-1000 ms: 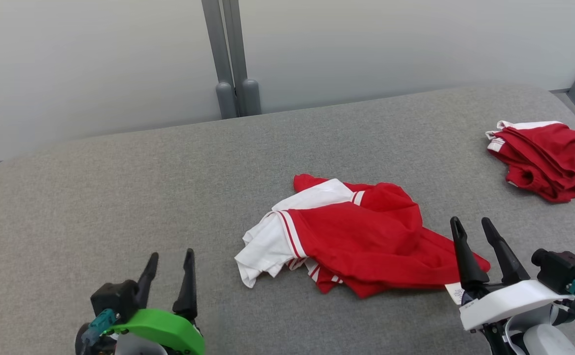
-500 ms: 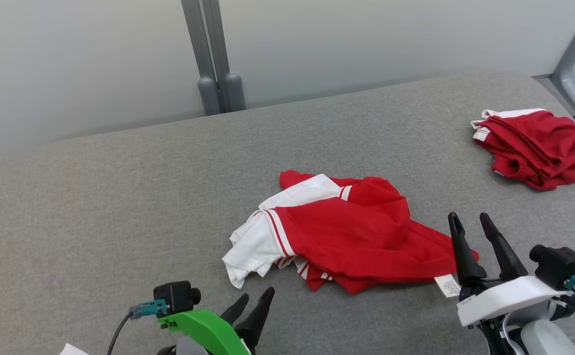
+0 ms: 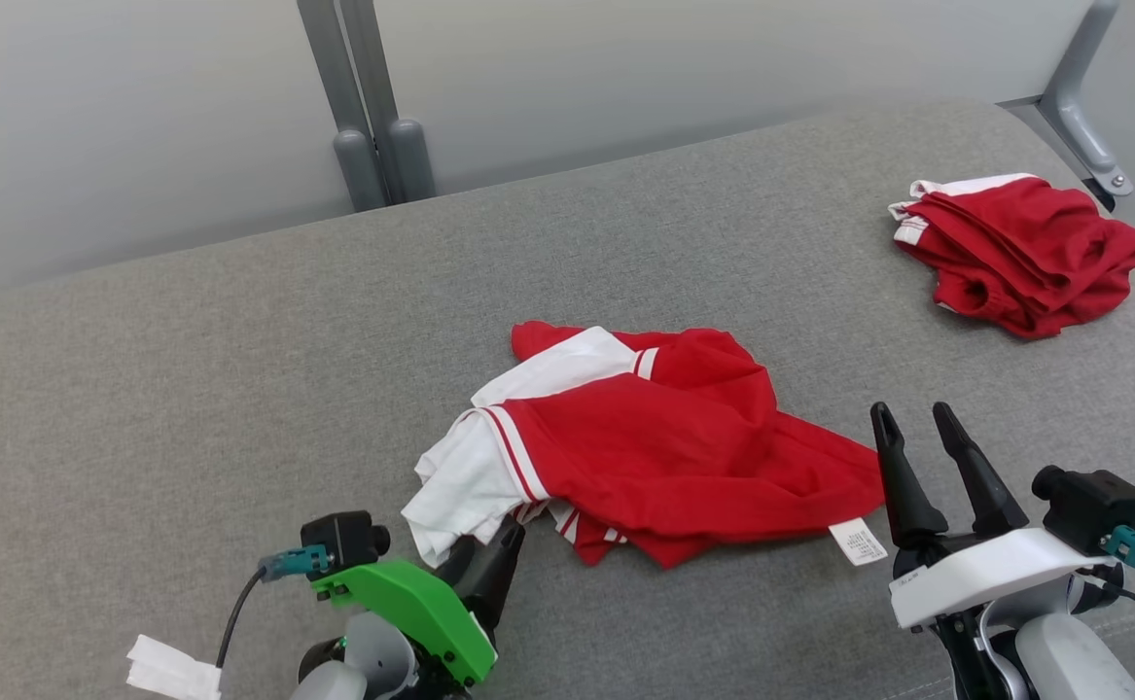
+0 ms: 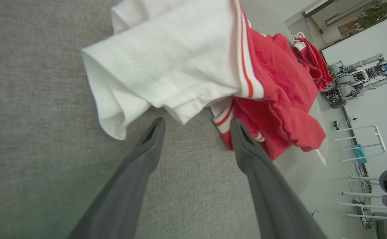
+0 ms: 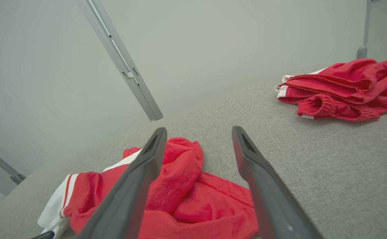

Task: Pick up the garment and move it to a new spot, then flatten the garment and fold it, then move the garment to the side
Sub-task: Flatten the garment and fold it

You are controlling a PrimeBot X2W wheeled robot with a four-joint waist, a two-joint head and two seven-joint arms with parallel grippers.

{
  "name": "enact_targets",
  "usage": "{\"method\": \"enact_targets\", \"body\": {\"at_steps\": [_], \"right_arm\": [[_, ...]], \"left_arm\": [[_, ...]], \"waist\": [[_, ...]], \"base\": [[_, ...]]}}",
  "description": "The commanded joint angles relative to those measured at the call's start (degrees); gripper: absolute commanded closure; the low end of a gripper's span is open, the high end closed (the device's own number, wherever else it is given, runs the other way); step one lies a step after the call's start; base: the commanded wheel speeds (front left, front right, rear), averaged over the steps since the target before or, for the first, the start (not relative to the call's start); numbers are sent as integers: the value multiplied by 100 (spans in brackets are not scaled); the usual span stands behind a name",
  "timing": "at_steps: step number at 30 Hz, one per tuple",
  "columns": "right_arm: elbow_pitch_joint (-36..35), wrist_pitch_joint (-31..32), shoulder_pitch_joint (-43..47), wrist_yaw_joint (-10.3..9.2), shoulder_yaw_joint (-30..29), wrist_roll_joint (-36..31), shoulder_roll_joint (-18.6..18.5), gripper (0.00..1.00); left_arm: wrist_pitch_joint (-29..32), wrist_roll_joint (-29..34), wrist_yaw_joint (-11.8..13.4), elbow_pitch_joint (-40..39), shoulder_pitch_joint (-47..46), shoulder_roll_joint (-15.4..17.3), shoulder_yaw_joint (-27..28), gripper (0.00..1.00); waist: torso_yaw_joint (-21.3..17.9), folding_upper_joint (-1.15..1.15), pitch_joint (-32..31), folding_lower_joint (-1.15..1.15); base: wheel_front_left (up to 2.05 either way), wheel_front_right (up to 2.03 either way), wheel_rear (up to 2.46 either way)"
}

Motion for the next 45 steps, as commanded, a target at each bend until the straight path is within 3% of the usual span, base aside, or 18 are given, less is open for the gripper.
{"method": "enact_targets", "body": {"at_steps": [1,8,9,11,13,14,23,32,41,42,43,44,45], "right_arm": [[7,-16,-71,2,4,10,14,0],[32,-16,-78,2,-10,10,30,0],[35,-16,-87,2,-5,9,33,0],[39,-17,-102,2,7,8,35,0],[45,-16,-97,2,14,4,25,0],[46,-17,-91,2,18,-1,19,0],[113,-16,56,2,7,-23,-40,0],[117,-16,115,2,7,-21,-76,0],[188,-16,7,2,81,12,-87,0],[196,-16,2,2,82,16,-90,0],[206,-16,-8,2,86,22,-92,0],[213,-17,-18,2,87,25,-95,0],[222,-16,-23,2,81,29,-102,0]], "left_arm": [[-90,-54,-47,67,-130,22,-8,0],[-279,-170,-136,399,-378,22,-132,0],[-300,-182,-147,445,-406,22,-147,6],[-357,-233,-159,497,-470,22,-192,40],[-403,-263,-169,519,-508,22,-259,98],[-423,-258,-179,525,-522,22,-293,100],[-588,-178,-200,-37,-139,237,-598,100],[62,-37,-89,-1350,482,333,-1404,100],[203,253,-36,-518,133,90,-2019,100],[171,200,-43,-382,102,79,-2037,95],[105,164,-55,-228,53,71,-2039,33],[59,183,-62,-120,-4,64,-2069,0],[-6,203,-71,-12,-53,51,-2098,0]], "waist": [[-24,0,28,0],[-9,0,73,0],[-6,0,77,0],[0,0,76,0],[11,0,65,0],[18,0,56,0],[96,0,-206,0],[261,0,-282,0],[266,0,-153,0],[265,0,-141,0],[263,0,-130,0],[261,0,-125,0],[263,0,-124,0]], "base": [[0,0,0],[0,0,0],[0,0,0],[0,0,0],[0,0,0],[0,0,0],[0,0,0],[0,0,0],[0,0,0],[0,0,0],[0,0,0],[0,0,0],[0,0,0]]}}
